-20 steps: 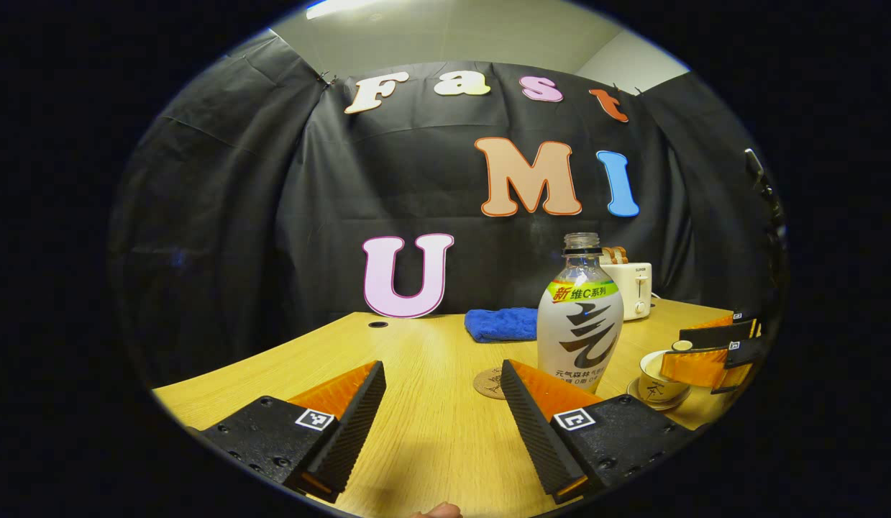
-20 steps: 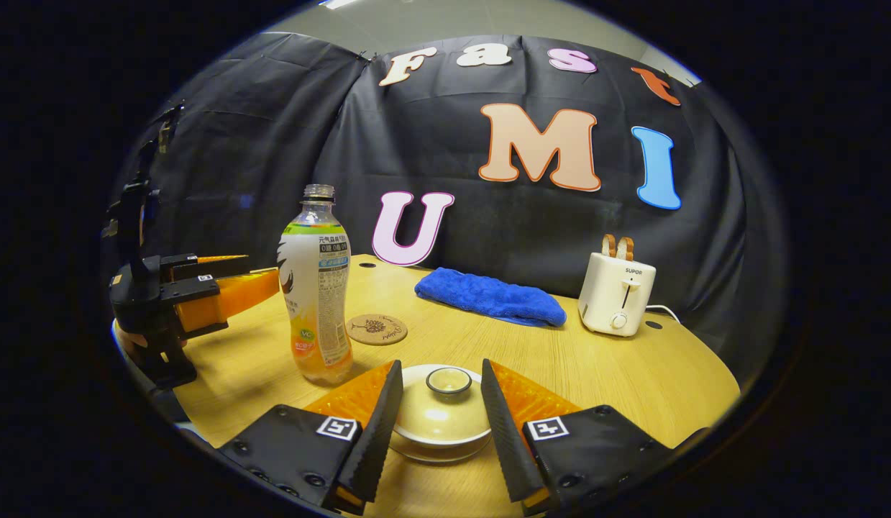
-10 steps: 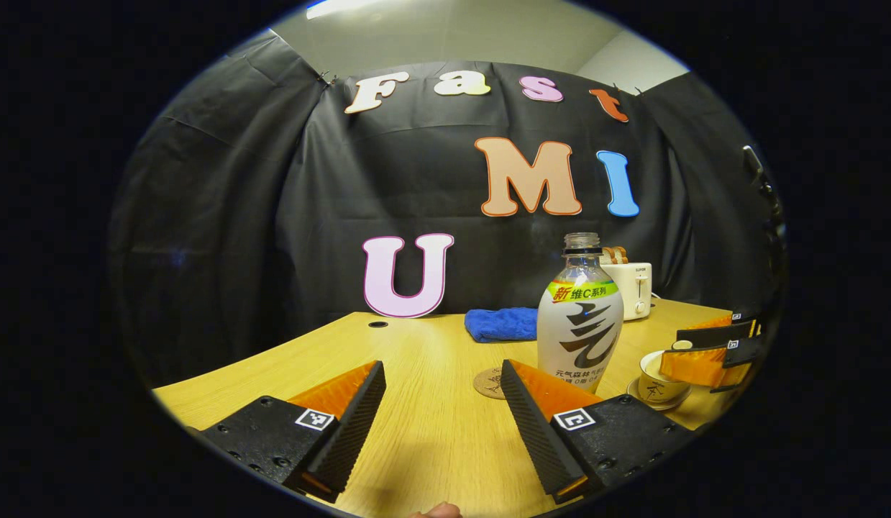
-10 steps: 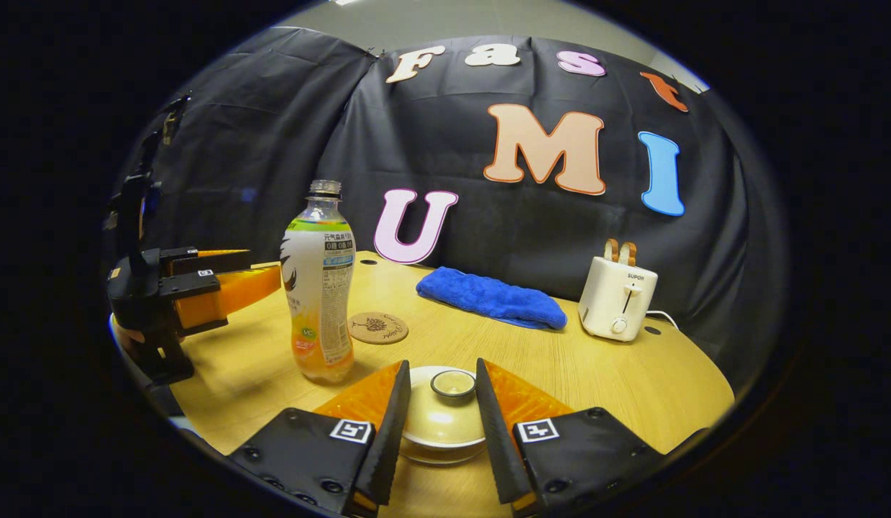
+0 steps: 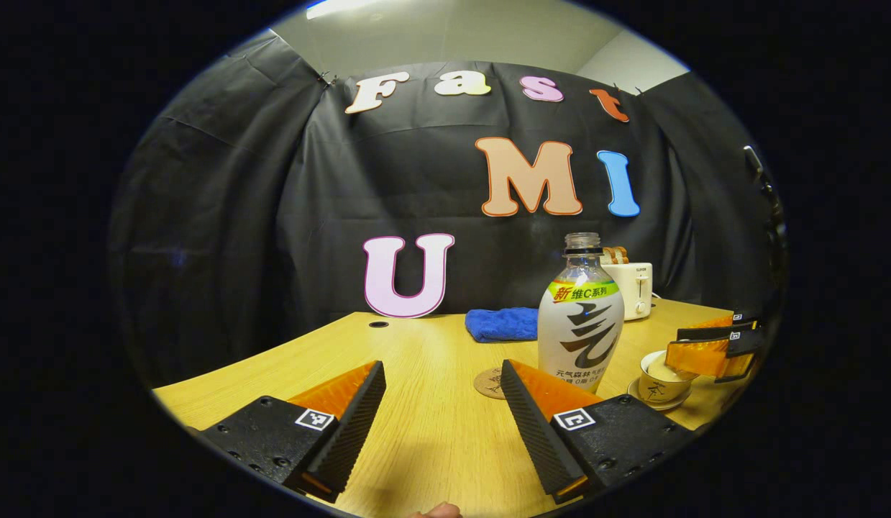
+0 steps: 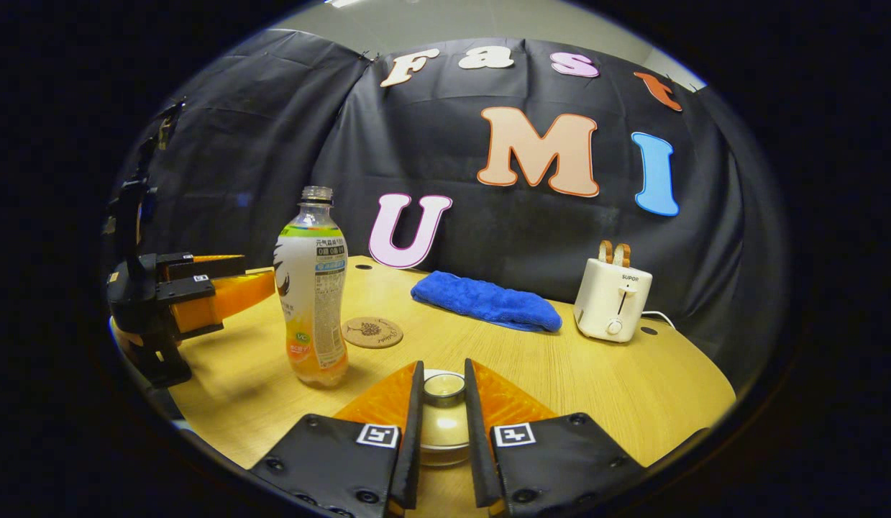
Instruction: Open the teacup lid with one hand, grasp the water bottle and pour water into the teacup with the other hand; after pouring, place the water bottle on the coaster and then close the teacup lid.
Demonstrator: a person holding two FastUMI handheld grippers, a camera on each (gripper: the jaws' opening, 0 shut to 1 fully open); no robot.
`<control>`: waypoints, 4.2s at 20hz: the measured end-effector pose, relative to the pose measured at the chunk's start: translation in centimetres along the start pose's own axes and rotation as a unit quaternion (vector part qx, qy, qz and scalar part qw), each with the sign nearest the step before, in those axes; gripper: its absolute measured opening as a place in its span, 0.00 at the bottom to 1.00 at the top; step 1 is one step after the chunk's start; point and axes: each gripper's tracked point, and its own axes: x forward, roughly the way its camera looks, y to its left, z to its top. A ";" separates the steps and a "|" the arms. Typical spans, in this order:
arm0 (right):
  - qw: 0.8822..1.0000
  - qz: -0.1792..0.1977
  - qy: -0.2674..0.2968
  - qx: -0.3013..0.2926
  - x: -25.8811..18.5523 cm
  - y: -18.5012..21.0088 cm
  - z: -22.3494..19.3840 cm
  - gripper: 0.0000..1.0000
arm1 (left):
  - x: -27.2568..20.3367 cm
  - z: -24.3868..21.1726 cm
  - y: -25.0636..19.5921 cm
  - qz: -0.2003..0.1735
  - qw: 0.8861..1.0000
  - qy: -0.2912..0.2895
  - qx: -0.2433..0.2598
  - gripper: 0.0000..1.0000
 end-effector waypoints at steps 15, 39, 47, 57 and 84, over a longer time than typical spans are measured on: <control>0.999 0.000 -0.024 0.038 -0.1 -0.6 1.9 0.29 | -0.1 0.1 -0.6 -0.013 1.000 0.000 -0.003 0.94; 0.991 -0.030 -0.074 0.108 -4.1 -6.5 4.5 0.27 | -0.8 -1.1 -9.8 -0.161 0.985 0.051 -0.026 0.94; 0.988 -0.047 -0.089 0.118 -5.8 -8.7 5.3 0.28 | 0.8 -1.7 -10.8 -0.158 0.985 0.063 -0.021 0.84; 0.985 -0.063 -0.098 0.126 -6.9 -10.5 5.9 0.29 | 1.4 -1.6 -10.9 -0.157 0.986 0.060 -0.007 0.61; 0.983 -0.056 -0.102 0.142 -7.7 -11.4 6.6 0.28 | 3.0 -3.2 -10.0 -0.138 0.890 0.052 0.432 0.57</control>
